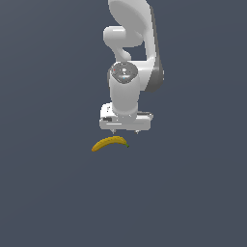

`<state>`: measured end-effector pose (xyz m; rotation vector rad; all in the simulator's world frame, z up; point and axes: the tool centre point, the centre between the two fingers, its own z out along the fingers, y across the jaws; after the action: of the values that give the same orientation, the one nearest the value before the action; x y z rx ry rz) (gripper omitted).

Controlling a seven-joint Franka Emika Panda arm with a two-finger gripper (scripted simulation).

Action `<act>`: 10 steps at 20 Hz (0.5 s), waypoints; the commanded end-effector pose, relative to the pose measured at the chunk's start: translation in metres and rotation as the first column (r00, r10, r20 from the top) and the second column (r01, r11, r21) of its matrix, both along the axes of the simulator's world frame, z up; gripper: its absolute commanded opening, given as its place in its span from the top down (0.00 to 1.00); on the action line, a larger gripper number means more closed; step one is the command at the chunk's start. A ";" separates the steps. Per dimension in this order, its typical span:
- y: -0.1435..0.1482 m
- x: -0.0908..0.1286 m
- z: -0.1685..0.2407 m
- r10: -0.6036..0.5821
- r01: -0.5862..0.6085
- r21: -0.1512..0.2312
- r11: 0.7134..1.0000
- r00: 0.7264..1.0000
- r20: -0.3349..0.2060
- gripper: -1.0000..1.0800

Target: Pick up the object and move it to a goal position.

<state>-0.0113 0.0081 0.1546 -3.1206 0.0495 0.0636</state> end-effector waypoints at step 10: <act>-0.023 0.004 0.014 -0.026 0.026 0.003 1.000 1.000 0.012 0.04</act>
<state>-0.0079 -0.0119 0.1668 -3.1174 0.0839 0.0466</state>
